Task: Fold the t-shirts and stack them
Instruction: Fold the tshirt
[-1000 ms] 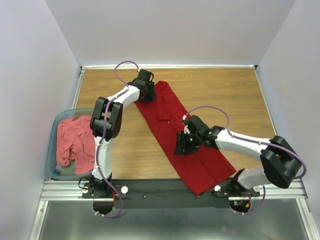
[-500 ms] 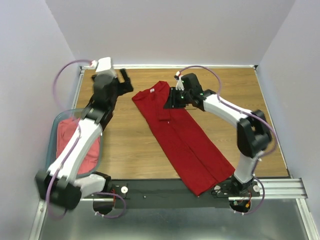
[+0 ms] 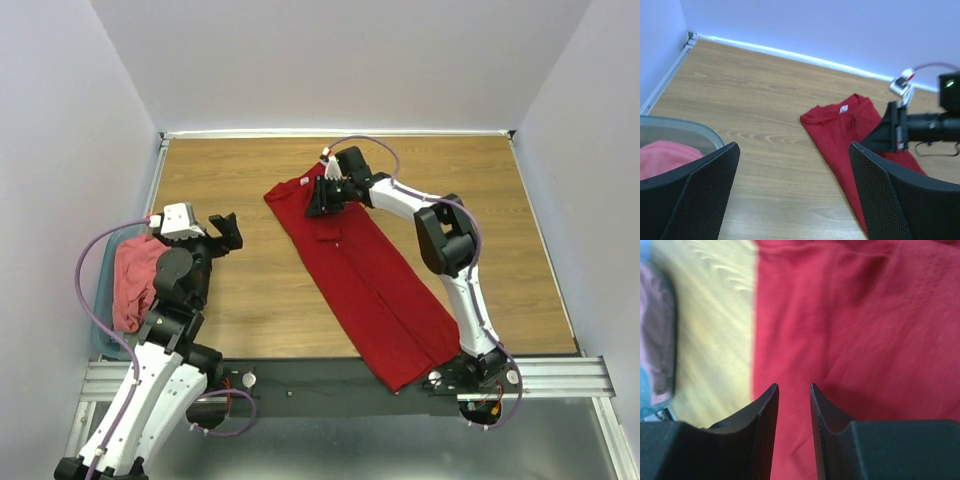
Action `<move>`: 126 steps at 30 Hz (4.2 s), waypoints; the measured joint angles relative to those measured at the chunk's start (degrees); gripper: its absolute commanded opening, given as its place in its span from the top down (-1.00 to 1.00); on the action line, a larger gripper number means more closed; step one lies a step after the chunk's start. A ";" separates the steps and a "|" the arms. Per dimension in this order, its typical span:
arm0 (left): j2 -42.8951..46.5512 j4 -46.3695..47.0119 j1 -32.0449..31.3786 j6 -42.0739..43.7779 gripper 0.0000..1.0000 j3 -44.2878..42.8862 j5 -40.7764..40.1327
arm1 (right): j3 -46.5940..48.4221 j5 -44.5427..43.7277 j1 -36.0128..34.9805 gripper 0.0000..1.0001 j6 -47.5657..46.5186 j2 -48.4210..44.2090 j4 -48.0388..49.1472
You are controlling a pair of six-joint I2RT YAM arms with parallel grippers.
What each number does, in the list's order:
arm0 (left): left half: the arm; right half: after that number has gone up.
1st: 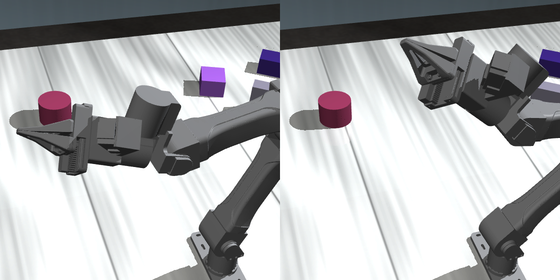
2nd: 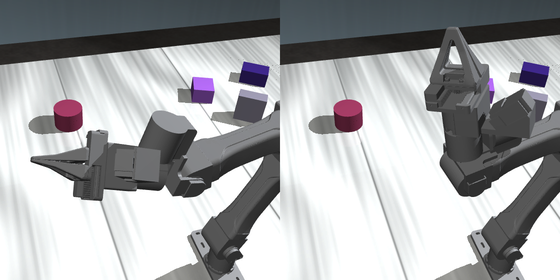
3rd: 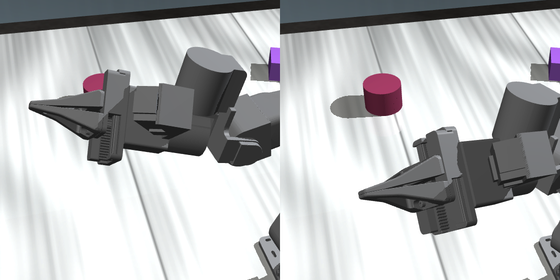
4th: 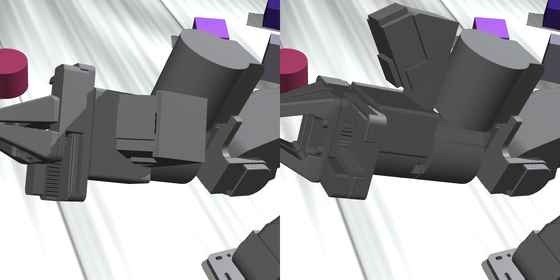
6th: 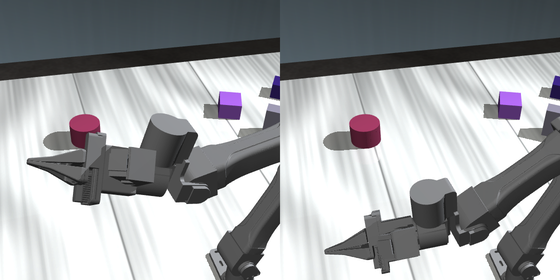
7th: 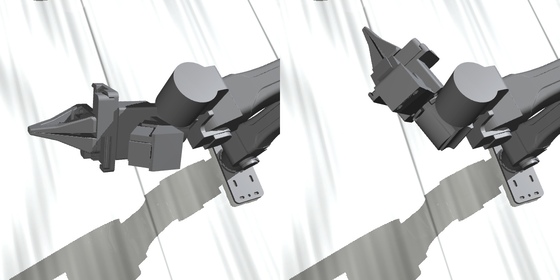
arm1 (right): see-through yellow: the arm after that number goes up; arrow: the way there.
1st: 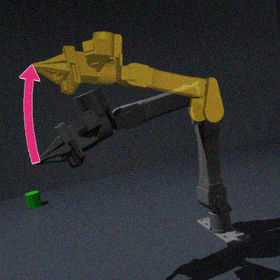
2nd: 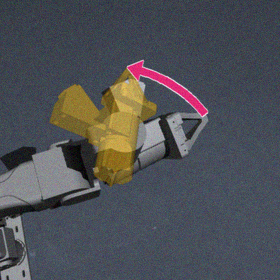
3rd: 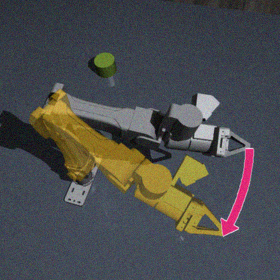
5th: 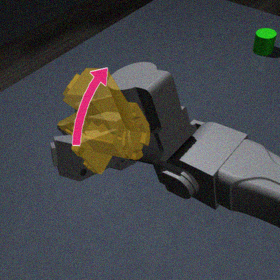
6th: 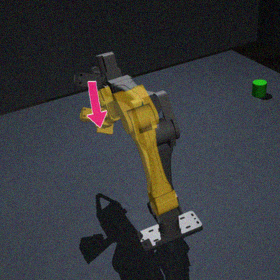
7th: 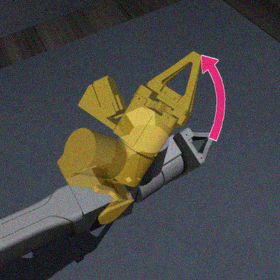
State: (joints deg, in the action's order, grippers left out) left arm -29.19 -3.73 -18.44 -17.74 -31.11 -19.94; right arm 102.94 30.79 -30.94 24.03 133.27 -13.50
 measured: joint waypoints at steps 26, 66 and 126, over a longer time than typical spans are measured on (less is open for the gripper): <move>-19.82 2.03 0.00 0.76 -0.93 -2.49 5.70 | 15.67 0.66 17.38 -0.07 -0.22 10.80 2.25; -35.52 -12.28 -24.92 -21.35 -0.39 -4.13 22.91 | -66.60 -27.63 12.68 0.08 14.38 -66.62 -31.76; -38.71 -22.25 -32.63 -23.10 -0.47 -5.64 16.33 | -68.41 -31.54 -21.92 0.64 37.99 -59.45 -26.32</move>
State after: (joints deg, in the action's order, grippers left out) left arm -67.90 -25.98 -51.07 -40.84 -36.75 -3.62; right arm 34.52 -0.75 -52.86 62.02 73.82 -39.81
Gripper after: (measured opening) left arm 0.739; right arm 0.257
